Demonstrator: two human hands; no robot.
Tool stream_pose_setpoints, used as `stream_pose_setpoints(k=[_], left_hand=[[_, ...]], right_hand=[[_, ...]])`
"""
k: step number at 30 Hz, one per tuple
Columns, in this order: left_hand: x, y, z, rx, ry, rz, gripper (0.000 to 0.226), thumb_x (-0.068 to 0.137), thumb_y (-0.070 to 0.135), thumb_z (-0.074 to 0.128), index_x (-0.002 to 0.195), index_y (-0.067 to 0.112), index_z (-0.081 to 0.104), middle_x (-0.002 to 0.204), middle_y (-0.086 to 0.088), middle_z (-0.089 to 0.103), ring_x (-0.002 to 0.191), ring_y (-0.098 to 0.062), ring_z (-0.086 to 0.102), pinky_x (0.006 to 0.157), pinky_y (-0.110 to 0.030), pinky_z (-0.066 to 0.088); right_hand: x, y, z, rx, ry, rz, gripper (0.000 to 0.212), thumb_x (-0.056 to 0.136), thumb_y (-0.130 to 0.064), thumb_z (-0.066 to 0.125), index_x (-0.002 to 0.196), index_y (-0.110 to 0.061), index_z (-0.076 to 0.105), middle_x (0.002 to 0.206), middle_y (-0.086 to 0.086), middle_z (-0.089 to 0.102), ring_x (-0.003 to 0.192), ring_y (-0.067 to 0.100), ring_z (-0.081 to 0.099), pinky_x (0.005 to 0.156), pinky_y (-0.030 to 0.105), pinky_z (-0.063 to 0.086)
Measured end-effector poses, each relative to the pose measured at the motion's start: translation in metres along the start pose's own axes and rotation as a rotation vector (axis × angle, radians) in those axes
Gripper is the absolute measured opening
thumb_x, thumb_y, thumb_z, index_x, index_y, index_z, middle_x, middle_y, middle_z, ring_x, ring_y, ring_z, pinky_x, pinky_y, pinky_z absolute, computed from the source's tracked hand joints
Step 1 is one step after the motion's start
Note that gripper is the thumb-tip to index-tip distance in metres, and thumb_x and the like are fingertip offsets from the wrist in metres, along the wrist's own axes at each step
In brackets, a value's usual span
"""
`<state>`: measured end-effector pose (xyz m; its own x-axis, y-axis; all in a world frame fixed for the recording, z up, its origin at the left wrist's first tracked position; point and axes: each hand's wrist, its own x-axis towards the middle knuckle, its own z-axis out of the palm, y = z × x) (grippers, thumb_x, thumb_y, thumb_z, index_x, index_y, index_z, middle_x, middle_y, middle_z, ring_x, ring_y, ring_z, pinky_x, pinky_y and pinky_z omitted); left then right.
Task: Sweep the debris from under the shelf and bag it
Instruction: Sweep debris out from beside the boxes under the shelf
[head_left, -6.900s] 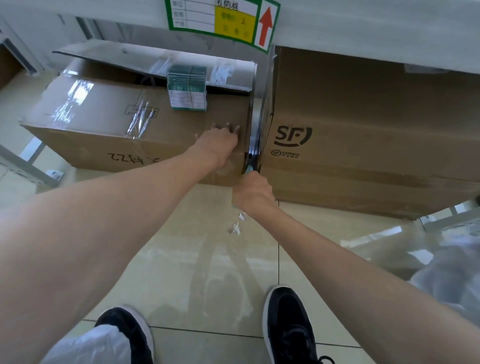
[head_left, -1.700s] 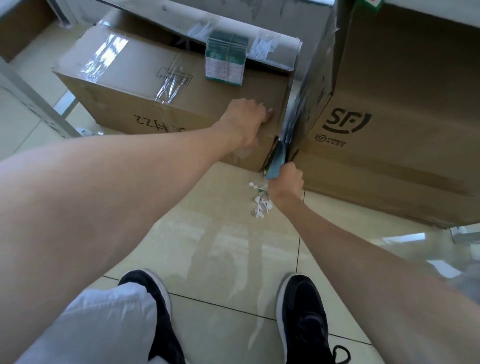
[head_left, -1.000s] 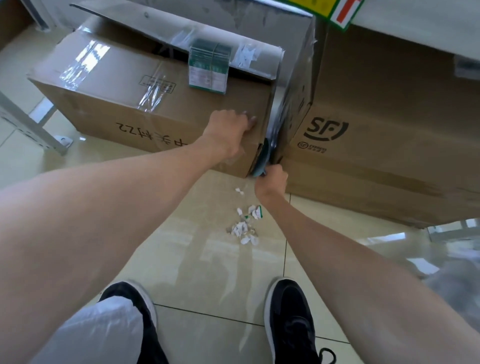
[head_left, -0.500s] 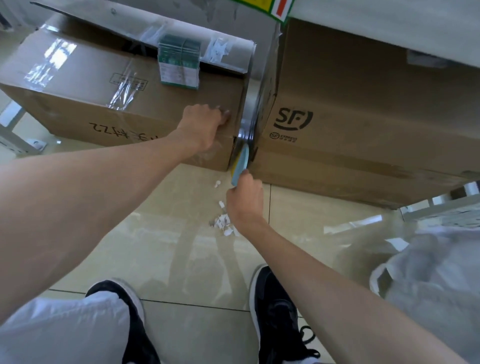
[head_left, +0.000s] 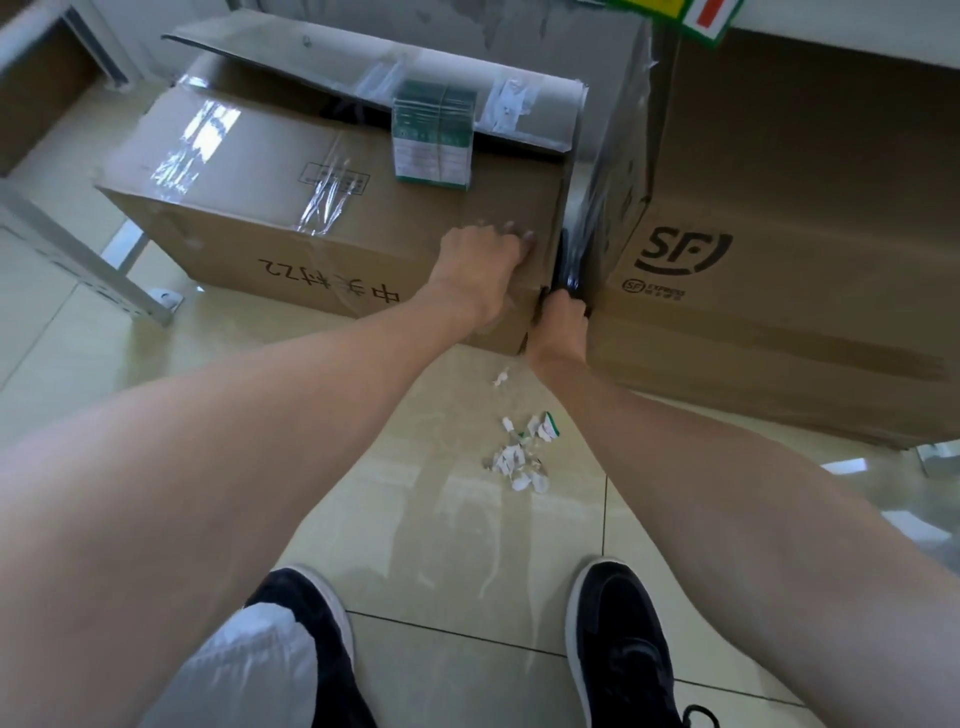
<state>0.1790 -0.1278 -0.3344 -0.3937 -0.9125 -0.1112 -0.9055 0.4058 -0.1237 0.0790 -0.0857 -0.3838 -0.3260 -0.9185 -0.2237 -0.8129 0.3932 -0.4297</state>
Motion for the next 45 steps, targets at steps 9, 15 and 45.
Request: stream_pose_setpoints(k=[9,15,45], left_hand=[[0.002,-0.001,0.000,0.007,-0.011,-0.003,0.080,0.089,0.033,0.065,0.154,0.028,0.020,0.159,0.000,0.025,0.140,-0.029,0.036,0.103,-0.042,0.040],[-0.004,-0.001,-0.004,-0.012,-0.034,0.005,0.079,0.089,0.031,0.064,0.154,0.028,0.020,0.160,0.000,0.025,0.141,-0.029,0.035,0.104,-0.043,0.040],[-0.007,0.002,0.003,0.017,-0.013,0.032,0.076,0.094,0.032,0.060,0.155,0.028,0.015,0.160,0.003,0.022,0.142,-0.031,0.032,0.103,-0.044,0.040]], right_hand=[[-0.002,0.001,0.014,0.069,-0.016,0.067,0.027,0.096,0.009,0.036,0.116,0.004,0.053,0.120,0.021,0.054,0.112,0.036,0.055,0.091,0.038,0.045],[-0.057,0.021,0.019,0.059,-0.096,0.041,0.047,0.090,0.006,0.049,0.136,0.002,0.038,0.121,0.022,0.055,0.108,0.036,0.059,0.092,0.040,0.051],[-0.088,0.079,0.012,-0.357,-0.145,-0.149,0.060,0.092,0.006,0.049,0.146,0.006,0.023,0.119,0.019,0.054,0.102,0.032,0.061,0.078,0.034,0.048]])
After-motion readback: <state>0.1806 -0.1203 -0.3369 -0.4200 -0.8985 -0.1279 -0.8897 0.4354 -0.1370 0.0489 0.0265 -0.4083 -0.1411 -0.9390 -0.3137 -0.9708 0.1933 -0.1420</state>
